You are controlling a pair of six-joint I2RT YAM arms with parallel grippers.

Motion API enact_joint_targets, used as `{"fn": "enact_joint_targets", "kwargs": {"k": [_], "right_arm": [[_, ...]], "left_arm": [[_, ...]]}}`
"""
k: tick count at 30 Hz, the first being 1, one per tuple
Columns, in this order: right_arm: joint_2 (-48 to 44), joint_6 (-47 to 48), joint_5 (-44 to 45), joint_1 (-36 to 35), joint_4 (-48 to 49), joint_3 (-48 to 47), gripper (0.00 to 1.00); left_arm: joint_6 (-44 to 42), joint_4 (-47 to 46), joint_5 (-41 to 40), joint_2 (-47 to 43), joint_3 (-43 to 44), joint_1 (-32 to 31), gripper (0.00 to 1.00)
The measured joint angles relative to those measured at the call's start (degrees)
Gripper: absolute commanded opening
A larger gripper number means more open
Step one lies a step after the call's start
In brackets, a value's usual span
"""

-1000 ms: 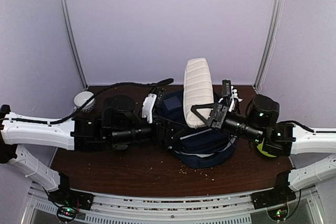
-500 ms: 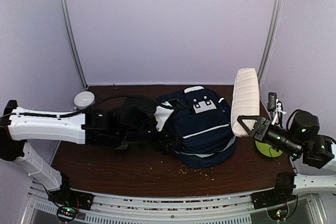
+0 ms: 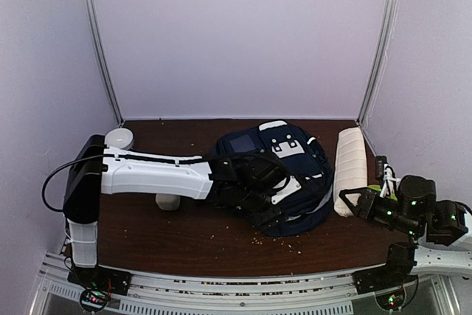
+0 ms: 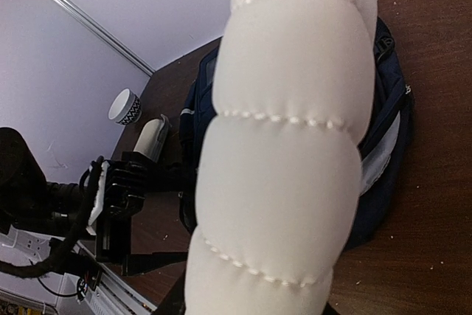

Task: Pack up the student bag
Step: Place the stationery in the student bag.

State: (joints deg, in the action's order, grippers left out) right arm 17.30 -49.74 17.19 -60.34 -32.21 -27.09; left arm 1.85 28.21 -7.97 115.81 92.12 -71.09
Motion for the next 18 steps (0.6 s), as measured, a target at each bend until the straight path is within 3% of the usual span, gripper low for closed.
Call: {"fn": "enact_joint_targets", "kwargs": {"k": [9, 12, 14, 18], "right_arm": [[-0.3, 0.0, 0.7, 0.0, -1.4, 0.0, 0.33], [-0.6, 0.0, 0.7, 0.0, -1.5, 0.0, 0.32], [-0.6, 0.0, 0.7, 0.0, -1.5, 0.0, 0.32], [-0.6, 0.0, 0.7, 0.0, -1.5, 0.0, 0.32]], "left_arm": [[-2.2, 1.9, 5.9, 5.2, 5.1, 0.2, 0.68], [-2.4, 2.5, 6.3, 6.7, 6.1, 0.4, 0.51], [-2.3, 2.6, 6.8, 7.3, 6.3, 0.7, 0.34], [-1.6, 2.9, 7.2, 7.5, 6.3, 1.6, 0.13]]}}
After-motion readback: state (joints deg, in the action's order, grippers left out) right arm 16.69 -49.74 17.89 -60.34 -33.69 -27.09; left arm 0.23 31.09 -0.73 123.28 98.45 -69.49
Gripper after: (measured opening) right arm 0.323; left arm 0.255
